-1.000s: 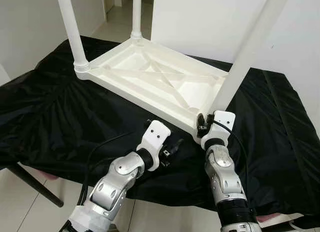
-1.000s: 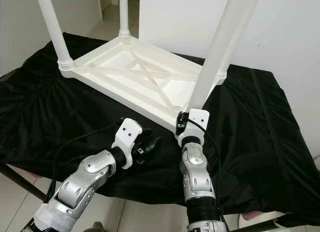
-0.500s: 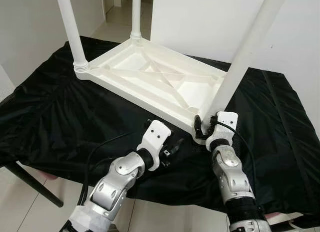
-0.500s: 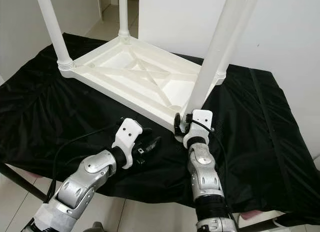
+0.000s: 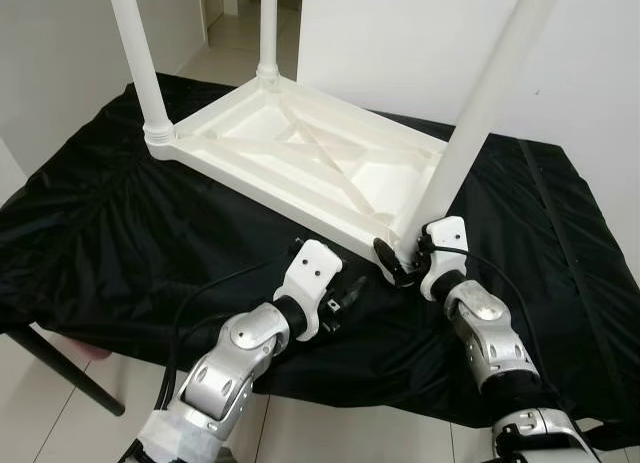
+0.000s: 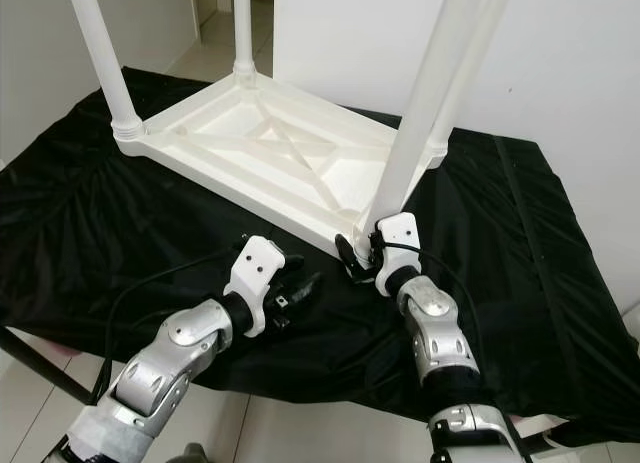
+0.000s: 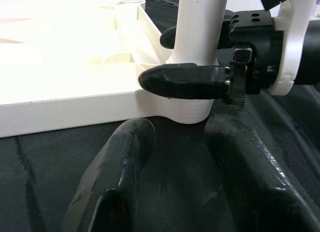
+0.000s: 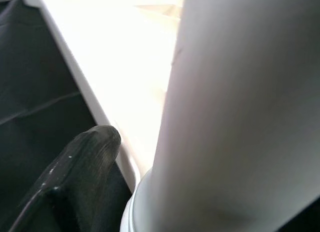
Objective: Building children table
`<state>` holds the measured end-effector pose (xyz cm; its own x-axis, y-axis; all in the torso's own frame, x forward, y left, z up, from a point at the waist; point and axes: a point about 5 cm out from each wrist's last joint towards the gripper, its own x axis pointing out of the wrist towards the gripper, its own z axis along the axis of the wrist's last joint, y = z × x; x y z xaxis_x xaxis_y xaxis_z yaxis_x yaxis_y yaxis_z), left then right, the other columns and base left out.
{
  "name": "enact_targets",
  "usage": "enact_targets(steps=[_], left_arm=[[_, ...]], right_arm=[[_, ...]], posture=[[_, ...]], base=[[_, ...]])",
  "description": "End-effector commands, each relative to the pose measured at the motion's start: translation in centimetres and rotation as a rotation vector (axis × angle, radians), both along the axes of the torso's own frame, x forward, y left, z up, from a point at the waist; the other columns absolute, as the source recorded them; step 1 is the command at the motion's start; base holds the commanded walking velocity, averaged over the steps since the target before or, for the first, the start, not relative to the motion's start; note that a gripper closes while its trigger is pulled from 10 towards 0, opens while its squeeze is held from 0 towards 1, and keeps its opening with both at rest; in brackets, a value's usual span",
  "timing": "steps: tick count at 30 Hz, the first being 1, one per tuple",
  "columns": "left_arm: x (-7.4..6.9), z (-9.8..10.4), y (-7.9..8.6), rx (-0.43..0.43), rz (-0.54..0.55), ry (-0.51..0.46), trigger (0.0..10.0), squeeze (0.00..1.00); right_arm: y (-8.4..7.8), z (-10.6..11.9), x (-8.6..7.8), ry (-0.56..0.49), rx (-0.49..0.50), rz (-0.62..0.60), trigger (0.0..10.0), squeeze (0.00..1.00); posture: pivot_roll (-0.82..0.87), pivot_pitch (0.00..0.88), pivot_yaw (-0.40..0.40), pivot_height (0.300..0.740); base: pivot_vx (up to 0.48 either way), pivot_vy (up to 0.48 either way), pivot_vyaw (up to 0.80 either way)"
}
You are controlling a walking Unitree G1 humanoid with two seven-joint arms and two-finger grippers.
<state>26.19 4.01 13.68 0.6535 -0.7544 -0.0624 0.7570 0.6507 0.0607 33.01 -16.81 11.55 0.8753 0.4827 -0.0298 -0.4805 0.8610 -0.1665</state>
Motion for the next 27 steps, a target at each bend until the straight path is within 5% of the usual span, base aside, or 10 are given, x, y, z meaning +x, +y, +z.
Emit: enact_targets(steps=[1, 2, 3, 4, 18, 27], left_arm=[[-0.2, -0.2, -0.3, 0.010, -0.059, 0.004, 10.0, 0.00], [-0.2, -0.1, -0.4, 0.010, -0.060, 0.004, 10.0, 0.00], [-0.2, -0.1, -0.4, 0.009, -0.060, 0.003, 10.0, 0.00], [-0.2, -0.1, -0.4, 0.008, -0.060, 0.002, 10.0, 0.00], [-0.4, 0.0, -0.4, 0.002, -0.056, 0.004, 10.0, 0.00], [-0.5, 0.1, -0.7, -0.004, -0.064, 0.005, 10.0, 0.00]], right_arm=[[0.4, -0.1, 0.2, 0.006, -0.037, 0.075, 10.0, 0.00], [0.4, -0.2, 0.2, 0.009, -0.044, 0.093, 10.0, 0.00], [0.5, -0.2, 0.2, 0.011, -0.047, 0.105, 4.0, 0.00], [0.4, -0.3, 0.3, 0.013, -0.049, 0.114, 0.0, 0.00], [0.0, -1.0, -0.2, 0.028, -0.009, 0.122, 0.0, 0.00], [1.1, -1.4, -1.3, 0.017, 0.134, -0.052, 0.0, 0.00]], posture=[[0.16, 0.000, -0.083, 0.740], [0.16, 0.000, -0.083, 0.740], [0.17, 0.000, -0.082, 0.740], [0.17, 0.000, -0.084, 0.740], [0.17, 0.000, -0.083, 0.740], [0.16, 0.000, -0.081, 0.740]], base=[[0.000, 0.000, 0.00], [0.000, 0.000, 0.00], [0.000, 0.000, 0.00], [0.000, 0.000, 0.00], [0.000, 0.000, 0.00], [0.000, 0.000, 0.00]])
